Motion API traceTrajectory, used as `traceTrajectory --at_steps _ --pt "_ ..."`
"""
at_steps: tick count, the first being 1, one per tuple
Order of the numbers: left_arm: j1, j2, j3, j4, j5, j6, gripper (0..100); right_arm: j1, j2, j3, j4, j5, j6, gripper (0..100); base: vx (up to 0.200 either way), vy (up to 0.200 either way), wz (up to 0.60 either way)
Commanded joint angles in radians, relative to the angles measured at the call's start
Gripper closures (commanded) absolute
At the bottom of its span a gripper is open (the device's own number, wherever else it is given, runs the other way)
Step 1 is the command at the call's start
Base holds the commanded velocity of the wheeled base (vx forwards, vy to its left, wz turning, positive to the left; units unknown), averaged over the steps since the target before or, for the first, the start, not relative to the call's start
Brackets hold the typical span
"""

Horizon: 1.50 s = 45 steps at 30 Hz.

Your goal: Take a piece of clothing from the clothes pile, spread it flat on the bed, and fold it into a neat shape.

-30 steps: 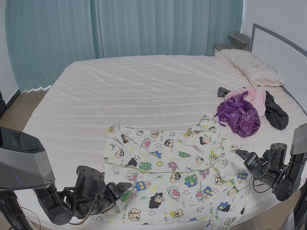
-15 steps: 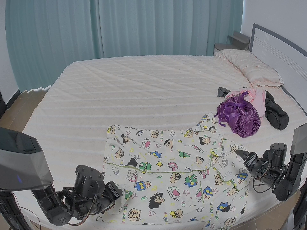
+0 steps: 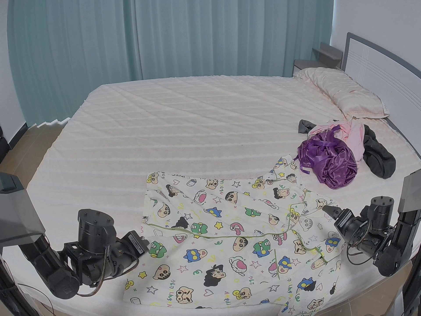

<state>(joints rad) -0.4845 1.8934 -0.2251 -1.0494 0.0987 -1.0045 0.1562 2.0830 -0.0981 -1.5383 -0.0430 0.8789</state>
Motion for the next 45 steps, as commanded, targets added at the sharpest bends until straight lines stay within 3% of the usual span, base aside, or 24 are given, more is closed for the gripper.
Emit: traceTrajectory --at_steps 1,4,11,23,24,32,37,41,45 --pt "0.061 0.003 -0.007 -0.001 -0.019 0.017 100 -0.001 0.002 0.000 0.000 0.000 0.000 0 0.000 0.000 0.00" --pt "0.090 0.064 -0.010 -0.023 -0.060 0.030 100 0.000 0.002 0.001 0.000 0.000 0.000 0 0.000 0.000 0.00" --pt "0.142 0.199 0.003 -0.193 -0.067 0.055 100 0.000 0.002 0.003 0.000 0.000 0.000 0 0.000 0.000 0.00" --pt "0.173 0.231 -0.007 -0.209 -0.062 0.072 100 0.000 0.008 0.003 0.000 0.002 0.000 0 0.000 0.000 0.00" --pt "0.176 0.231 -0.005 -0.209 -0.062 0.073 0 0.000 0.008 0.003 0.000 0.002 0.000 0 0.000 0.000 0.00" --pt "0.231 0.213 -0.016 -0.209 -0.060 0.093 0 0.000 -0.001 0.003 0.000 0.000 -0.001 0 0.000 0.000 0.00" --pt "0.231 0.176 -0.114 -0.178 -0.067 0.095 0 0.003 0.000 0.003 0.000 0.000 0.000 0 0.000 0.000 0.00" --pt "0.228 0.171 -0.289 -0.026 -0.090 0.095 0 0.016 0.002 0.005 0.000 0.000 0.000 0 0.000 0.000 0.00" --pt "0.228 0.185 -0.427 0.120 -0.171 0.093 0 0.022 0.003 0.005 0.000 0.000 0.000 0 0.000 0.000 0.00"
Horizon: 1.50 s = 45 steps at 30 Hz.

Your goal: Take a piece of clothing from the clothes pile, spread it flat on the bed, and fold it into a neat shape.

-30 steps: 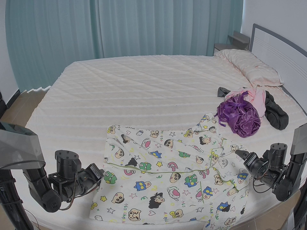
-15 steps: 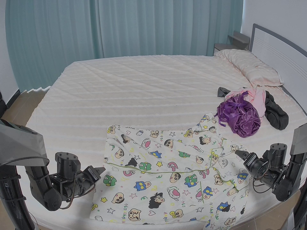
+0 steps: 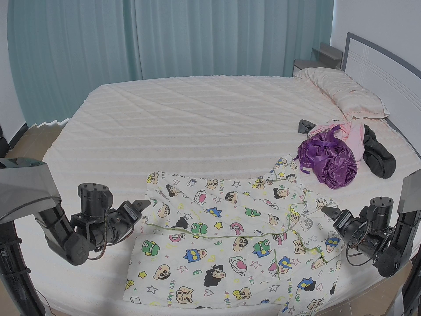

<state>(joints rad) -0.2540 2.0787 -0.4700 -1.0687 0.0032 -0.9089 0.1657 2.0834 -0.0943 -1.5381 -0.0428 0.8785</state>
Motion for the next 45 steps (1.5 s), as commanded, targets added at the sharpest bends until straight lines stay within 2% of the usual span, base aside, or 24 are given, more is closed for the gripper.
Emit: traceTrajectory --at_steps 1,2,3,4,6,11,13,29,36,44,45 --pt "-0.002 0.000 -0.182 0.139 -0.075 -0.002 0 0.012 0.003 0.001 0.000 0.000 0.000 0 0.000 0.000 0.00" --pt "-0.001 0.032 -0.219 0.154 -0.118 -0.001 0 0.018 0.004 0.001 0.000 0.001 0.000 0 0.000 0.000 0.00" --pt "-0.001 0.032 -0.219 0.154 -0.118 -0.001 0 0.018 0.004 0.001 0.000 0.001 0.000 0 0.000 0.000 0.00" --pt "0.001 0.058 -0.233 0.156 -0.157 0.001 0 0.021 0.006 0.001 0.000 0.000 0.000 0 0.000 0.000 0.00" --pt "0.001 0.084 -0.234 0.154 -0.181 0.001 0 0.024 0.006 0.001 0.000 0.000 0.000 0 0.000 0.000 0.00" --pt "-0.001 0.133 -0.237 0.147 -0.186 0.044 0 0.038 0.007 0.001 0.000 0.000 0.002 0 0.000 0.000 0.00" --pt "-0.001 0.156 -0.239 0.147 -0.181 0.079 0 0.052 0.007 -0.001 0.000 0.000 0.002 0 0.000 0.000 0.00" --pt "-0.017 0.179 -0.220 0.148 -0.169 0.081 0 0.058 0.029 -0.009 0.000 -0.002 0.002 0 0.000 0.000 0.00" --pt "-0.036 0.181 -0.217 0.147 -0.103 0.081 0 0.058 0.030 -0.009 0.000 -0.002 0.002 0 0.000 0.000 0.00" --pt "-0.031 0.185 -0.229 0.147 -0.091 0.074 0 0.058 0.043 -0.010 0.000 -0.002 0.002 0 0.000 0.000 0.00" --pt "-0.031 0.184 -0.228 0.147 -0.089 0.074 100 0.058 0.044 -0.010 0.000 -0.002 0.002 0 0.000 0.000 0.00"
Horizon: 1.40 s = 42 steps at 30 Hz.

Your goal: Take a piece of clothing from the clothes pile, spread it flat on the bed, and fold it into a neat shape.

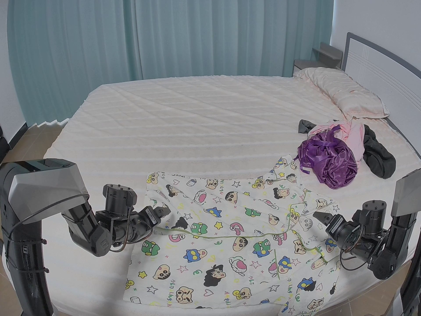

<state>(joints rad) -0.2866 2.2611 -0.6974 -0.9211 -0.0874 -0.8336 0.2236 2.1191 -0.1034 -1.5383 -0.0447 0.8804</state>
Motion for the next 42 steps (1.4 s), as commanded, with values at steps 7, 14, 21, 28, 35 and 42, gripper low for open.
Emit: traceTrajectory --at_steps 7,14,21,28,35,42 --pt "-0.003 -0.008 0.046 -0.001 0.092 -0.001 100 0.000 0.008 0.002 0.000 0.000 0.000 0 0.000 0.000 0.00" --pt "-0.003 -0.031 0.058 -0.001 0.097 -0.001 100 0.000 0.007 0.004 0.000 0.000 0.000 0 0.000 0.000 0.00" --pt "-0.028 -0.077 0.099 0.001 0.167 0.007 100 0.000 0.007 0.004 -0.002 0.000 0.000 0 0.000 0.000 0.00" --pt "-0.054 -0.067 0.107 0.005 0.247 0.045 100 -0.001 0.007 0.005 -0.002 0.000 0.000 0 0.000 0.000 0.00" --pt "-0.074 -0.067 0.119 0.034 0.313 0.067 100 -0.001 0.007 0.007 -0.002 0.000 0.000 0 0.000 0.000 0.00" --pt "-0.094 -0.067 0.122 0.088 0.347 0.076 100 -0.001 0.007 0.008 -0.002 -0.001 0.000 0 0.000 0.000 0.00"
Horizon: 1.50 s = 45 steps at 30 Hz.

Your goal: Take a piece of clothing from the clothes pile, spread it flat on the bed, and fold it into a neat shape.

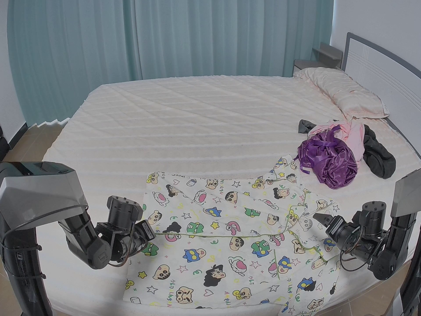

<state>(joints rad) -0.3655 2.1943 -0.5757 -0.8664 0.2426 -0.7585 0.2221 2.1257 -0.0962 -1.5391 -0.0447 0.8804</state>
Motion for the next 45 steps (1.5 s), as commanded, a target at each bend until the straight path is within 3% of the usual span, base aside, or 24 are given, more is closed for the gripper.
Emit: traceTrajectory --at_steps 1,14,15,34,41,45 --pt "-0.021 -0.002 -0.006 0.053 0.027 0.001 100 0.000 0.000 0.000 -0.001 0.000 0.000 0 0.000 0.000 0.00" --pt "-0.024 -0.004 -0.009 0.081 0.034 0.001 100 0.002 0.000 0.001 0.001 0.000 0.000 0 0.000 0.000 0.00" --pt "-0.024 -0.005 -0.009 0.081 0.035 0.001 0 0.000 0.000 0.001 -0.001 -0.001 0.000 0 0.000 0.000 0.00" --pt "-0.010 -0.177 0.050 0.107 0.032 -0.012 0 -0.006 -0.038 -0.043 -0.019 0.002 0.002 0 0.000 0.000 0.00" --pt "-0.021 -0.260 0.140 0.102 -0.039 -0.078 0 0.020 -0.056 -0.119 0.007 -0.001 -0.006 0 0.000 0.000 0.00" --pt "-0.024 -0.277 0.146 0.102 -0.054 -0.165 0 0.048 -0.064 -0.166 0.080 -0.001 -0.008 0 0.000 0.000 0.00"
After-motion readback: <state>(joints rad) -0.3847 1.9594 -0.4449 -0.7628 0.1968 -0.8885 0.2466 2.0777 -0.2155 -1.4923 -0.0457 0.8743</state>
